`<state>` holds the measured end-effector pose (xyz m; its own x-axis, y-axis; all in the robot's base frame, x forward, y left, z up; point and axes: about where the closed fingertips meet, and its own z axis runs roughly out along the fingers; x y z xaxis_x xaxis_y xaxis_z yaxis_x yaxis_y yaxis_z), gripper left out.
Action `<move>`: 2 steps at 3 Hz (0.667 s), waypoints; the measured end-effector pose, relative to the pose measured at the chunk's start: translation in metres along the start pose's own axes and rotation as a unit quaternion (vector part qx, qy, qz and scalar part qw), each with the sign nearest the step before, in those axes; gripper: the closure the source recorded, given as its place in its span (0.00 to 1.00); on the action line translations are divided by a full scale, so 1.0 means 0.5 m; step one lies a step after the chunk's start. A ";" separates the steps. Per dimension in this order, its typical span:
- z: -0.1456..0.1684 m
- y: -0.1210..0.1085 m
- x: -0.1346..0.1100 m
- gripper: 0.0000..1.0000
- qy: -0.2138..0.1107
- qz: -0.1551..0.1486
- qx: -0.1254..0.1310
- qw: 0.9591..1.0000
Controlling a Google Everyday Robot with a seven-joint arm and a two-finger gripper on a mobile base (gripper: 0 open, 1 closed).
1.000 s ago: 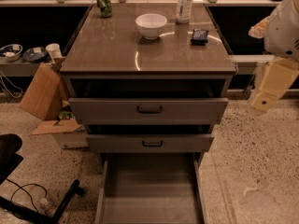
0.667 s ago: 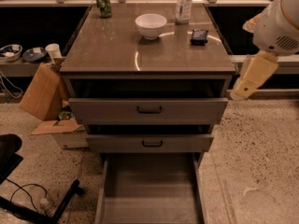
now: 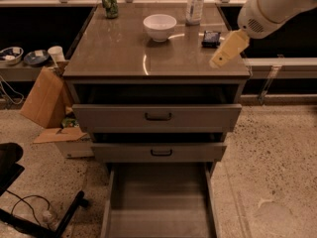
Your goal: Place rxbar blueberry into bottom drawer
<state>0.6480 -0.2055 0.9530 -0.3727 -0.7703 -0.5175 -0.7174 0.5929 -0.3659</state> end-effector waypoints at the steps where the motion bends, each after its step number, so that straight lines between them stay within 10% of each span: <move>1: 0.073 -0.057 -0.040 0.00 -0.001 0.071 0.019 0.997; 2: 0.083 -0.059 -0.046 0.00 -0.002 0.115 0.018 0.993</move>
Offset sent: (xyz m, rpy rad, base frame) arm 0.0465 0.0069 -0.0070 0.0656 0.0023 -0.1195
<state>0.7021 -0.1954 0.9438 -0.5224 -0.6125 -0.5932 -0.5917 0.7613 -0.2651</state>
